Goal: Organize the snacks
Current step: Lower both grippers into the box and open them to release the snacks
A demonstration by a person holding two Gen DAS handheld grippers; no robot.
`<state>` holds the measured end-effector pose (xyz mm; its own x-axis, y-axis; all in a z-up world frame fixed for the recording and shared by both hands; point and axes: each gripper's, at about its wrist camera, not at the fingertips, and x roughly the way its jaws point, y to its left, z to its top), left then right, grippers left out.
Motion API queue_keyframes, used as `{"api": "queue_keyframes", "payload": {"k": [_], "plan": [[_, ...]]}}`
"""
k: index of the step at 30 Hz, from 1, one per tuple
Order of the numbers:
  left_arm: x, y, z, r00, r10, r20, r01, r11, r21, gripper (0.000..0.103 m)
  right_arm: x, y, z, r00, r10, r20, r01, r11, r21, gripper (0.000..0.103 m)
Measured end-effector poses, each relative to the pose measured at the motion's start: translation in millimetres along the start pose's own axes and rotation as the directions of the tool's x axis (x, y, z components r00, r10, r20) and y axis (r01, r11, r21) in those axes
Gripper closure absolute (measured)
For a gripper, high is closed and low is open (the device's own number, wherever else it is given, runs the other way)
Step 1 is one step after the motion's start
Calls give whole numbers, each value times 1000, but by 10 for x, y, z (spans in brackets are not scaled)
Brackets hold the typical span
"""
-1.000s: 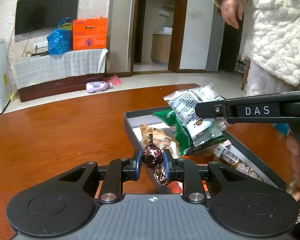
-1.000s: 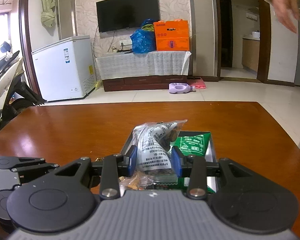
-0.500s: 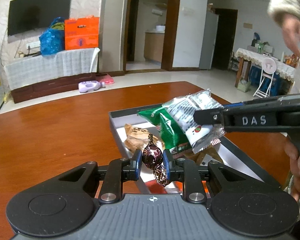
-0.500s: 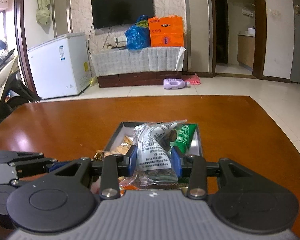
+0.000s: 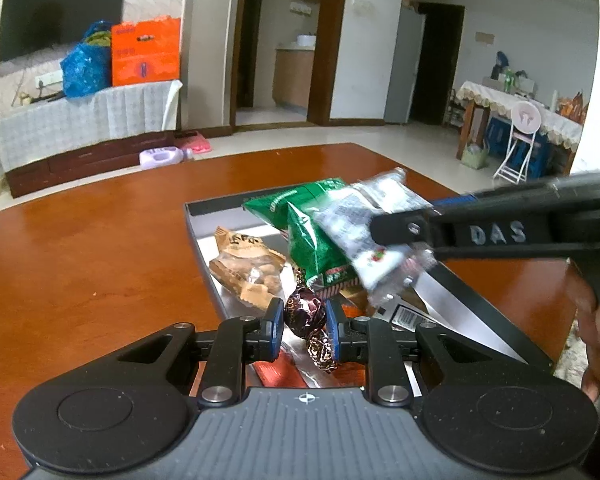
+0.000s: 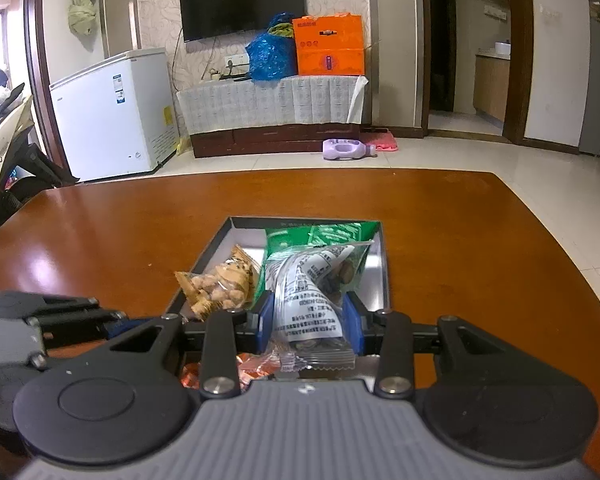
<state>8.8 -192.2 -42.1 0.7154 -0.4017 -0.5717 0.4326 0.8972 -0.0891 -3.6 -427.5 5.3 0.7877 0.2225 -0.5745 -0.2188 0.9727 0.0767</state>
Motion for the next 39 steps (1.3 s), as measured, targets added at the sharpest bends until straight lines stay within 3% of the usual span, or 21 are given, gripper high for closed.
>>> {"api": "queue_keyframes", "payload": {"k": [10, 13, 17, 20, 21, 30, 34, 39], "plan": [[65, 95, -45, 999, -8, -35, 7, 1000, -30, 79, 282, 138, 43, 994, 15, -104, -13, 1000, 19, 65], [68, 120, -62, 999, -20, -34, 18, 999, -50, 74, 318, 255, 13, 993, -46, -112, 39, 997, -61, 62], [64, 150, -57, 999, -34, -25, 32, 997, -65, 61, 318, 151, -71, 990, -23, -137, 19, 999, -28, 54], [54, 112, -76, 998, -55, -13, 54, 997, -47, 51, 215, 116, 15, 997, -16, -76, 18, 999, 28, 37], [47, 104, -87, 999, -53, -11, 53, 998, -42, 50, 205, 131, 22, 998, -8, -66, 9, 1000, 20, 36], [40, 80, -65, 999, -35, 10, 36, 998, -43, 43, 179, 131, 31, 998, -36, -52, 35, 999, -15, 36], [-37, 71, -41, 999, -16, 40, 17, 999, -33, 23, 141, 74, 40, 998, -45, -34, 45, 999, -10, 36], [-61, 103, -16, 999, -6, 47, 8, 999, -39, 18, 81, 48, 53, 998, -51, -23, 51, 999, -8, 35]]}}
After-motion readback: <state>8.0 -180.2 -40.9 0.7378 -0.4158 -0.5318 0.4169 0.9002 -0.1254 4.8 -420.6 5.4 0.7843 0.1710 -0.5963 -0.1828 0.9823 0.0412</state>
